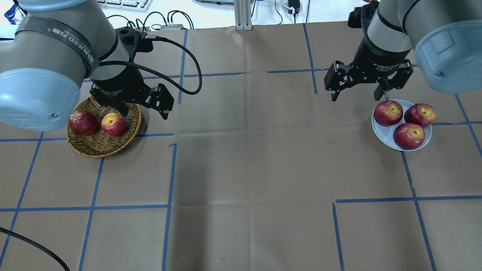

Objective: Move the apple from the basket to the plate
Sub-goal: 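Move the left gripper down toward the yellow-red apple in the wicker basket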

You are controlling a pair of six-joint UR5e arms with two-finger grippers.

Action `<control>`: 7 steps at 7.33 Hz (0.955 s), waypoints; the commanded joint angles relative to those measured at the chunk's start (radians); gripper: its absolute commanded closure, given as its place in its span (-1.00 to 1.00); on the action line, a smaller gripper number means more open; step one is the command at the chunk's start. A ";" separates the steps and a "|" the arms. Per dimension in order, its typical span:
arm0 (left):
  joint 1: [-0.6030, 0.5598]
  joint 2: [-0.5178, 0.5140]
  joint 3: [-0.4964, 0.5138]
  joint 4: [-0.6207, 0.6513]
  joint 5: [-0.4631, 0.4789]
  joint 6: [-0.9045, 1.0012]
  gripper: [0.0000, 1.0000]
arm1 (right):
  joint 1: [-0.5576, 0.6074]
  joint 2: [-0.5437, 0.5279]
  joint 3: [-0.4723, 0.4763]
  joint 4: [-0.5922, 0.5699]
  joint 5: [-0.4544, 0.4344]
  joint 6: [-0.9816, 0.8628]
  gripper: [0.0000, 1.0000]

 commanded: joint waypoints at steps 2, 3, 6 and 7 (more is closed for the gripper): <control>0.000 0.002 -0.008 0.000 -0.001 0.001 -0.98 | 0.000 0.001 0.000 0.000 0.000 0.000 -1.00; 0.000 0.007 -0.011 0.000 0.000 -0.001 -0.98 | 0.000 0.001 0.000 0.000 0.000 0.000 -1.00; 0.000 0.008 -0.012 0.000 0.002 0.001 -0.98 | 0.000 0.001 0.000 0.000 0.000 0.000 -1.00; 0.000 0.007 -0.012 0.000 0.002 0.001 -0.98 | 0.000 0.001 0.000 0.000 0.000 0.000 -1.00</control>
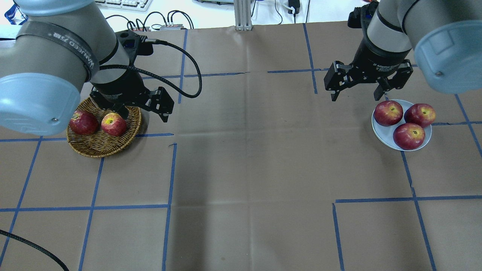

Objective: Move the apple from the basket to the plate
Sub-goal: 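Move the left gripper down toward the yellow-red apple in the wicker basket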

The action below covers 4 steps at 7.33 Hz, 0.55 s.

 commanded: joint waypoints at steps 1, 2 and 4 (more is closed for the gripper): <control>0.002 0.001 0.001 0.000 0.002 0.001 -0.98 | 0.000 -0.002 0.000 0.000 0.000 0.000 -1.00; 0.002 0.001 0.001 0.000 0.004 -0.001 -0.98 | 0.000 0.000 0.000 0.000 0.000 0.000 -1.00; 0.000 0.017 0.035 -0.003 0.008 -0.045 -0.98 | 0.000 0.000 0.000 0.000 0.000 0.000 -1.00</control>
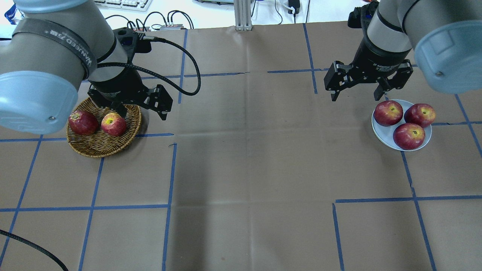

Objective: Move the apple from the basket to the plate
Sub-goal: 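Move the left gripper down toward the yellow-red apple in the wicker basket, then lower the left gripper onto the yellow-red apple and close on it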

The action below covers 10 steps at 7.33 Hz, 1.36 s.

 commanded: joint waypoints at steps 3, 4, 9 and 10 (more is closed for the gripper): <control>0.043 0.029 -0.013 0.000 -0.003 0.089 -0.98 | 0.000 0.000 0.000 0.000 0.000 -0.002 -1.00; 0.121 0.006 -0.020 0.000 -0.010 0.149 -0.98 | 0.000 0.000 0.000 0.000 0.000 -0.002 -1.00; 0.302 -0.147 -0.213 0.405 -0.012 0.503 -0.97 | 0.000 -0.001 0.000 0.000 0.000 0.000 -1.00; 0.316 -0.187 -0.204 0.408 -0.006 0.563 -0.97 | 0.000 0.000 0.000 0.000 0.000 -0.002 -1.00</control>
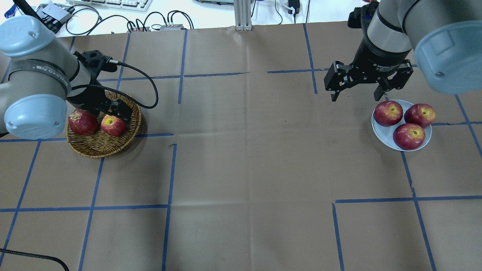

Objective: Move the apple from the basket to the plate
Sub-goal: 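Lower the left gripper onto the yellow-red apple and close on it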

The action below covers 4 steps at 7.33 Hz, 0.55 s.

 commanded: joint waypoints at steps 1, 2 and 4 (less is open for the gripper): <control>0.036 -0.085 -0.005 0.079 0.004 0.111 -0.97 | 0.000 0.000 0.000 0.000 0.000 -0.001 -1.00; 0.041 -0.124 -0.005 0.136 0.007 0.143 -0.98 | 0.000 -0.001 0.000 0.000 0.000 0.001 -1.00; 0.048 -0.165 0.002 0.188 0.007 0.200 -0.97 | 0.000 0.000 0.000 0.000 0.000 0.001 -1.00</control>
